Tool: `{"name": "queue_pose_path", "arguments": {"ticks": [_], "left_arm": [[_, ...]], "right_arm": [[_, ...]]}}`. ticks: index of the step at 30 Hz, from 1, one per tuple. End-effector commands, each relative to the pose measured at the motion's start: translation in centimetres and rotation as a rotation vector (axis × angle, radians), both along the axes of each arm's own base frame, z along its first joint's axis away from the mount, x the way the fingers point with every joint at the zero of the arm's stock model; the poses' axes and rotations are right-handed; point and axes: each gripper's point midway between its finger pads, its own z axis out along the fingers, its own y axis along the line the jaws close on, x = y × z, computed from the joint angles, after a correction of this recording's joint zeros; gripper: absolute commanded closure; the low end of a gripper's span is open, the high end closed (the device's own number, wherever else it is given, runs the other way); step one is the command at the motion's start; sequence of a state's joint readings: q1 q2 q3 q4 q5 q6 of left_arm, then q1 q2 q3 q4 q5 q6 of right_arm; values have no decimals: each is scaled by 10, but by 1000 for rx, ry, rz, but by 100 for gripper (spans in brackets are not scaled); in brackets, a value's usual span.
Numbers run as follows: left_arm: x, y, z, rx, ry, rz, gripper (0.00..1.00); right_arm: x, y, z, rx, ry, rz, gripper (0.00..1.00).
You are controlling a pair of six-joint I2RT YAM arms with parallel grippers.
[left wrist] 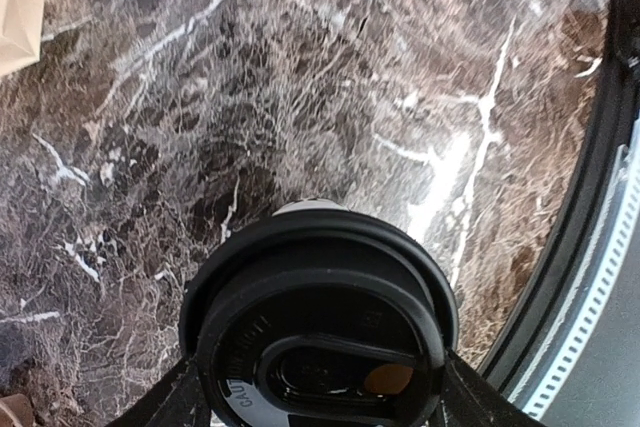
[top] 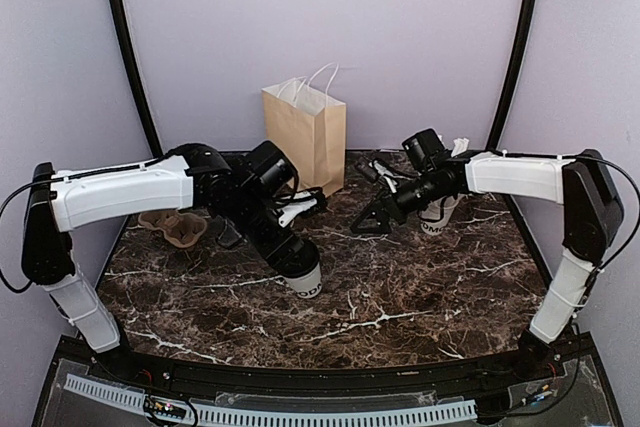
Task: Pack the takeout coffee
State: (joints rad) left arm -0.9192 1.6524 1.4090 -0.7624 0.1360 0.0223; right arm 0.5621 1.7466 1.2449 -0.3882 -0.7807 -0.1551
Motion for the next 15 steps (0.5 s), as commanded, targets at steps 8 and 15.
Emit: {"name": "queue_pose_path", "arguments": {"ticks": [8,15], "left_arm": [[-4,-2,0,116,-32,-44,25],[-5,-8,-1,96,-23,-54,21]], "right_arm": [[-2,-1,-13,-6,7,-16,1],[-6,1,-16,3,29,-2,1]]}}
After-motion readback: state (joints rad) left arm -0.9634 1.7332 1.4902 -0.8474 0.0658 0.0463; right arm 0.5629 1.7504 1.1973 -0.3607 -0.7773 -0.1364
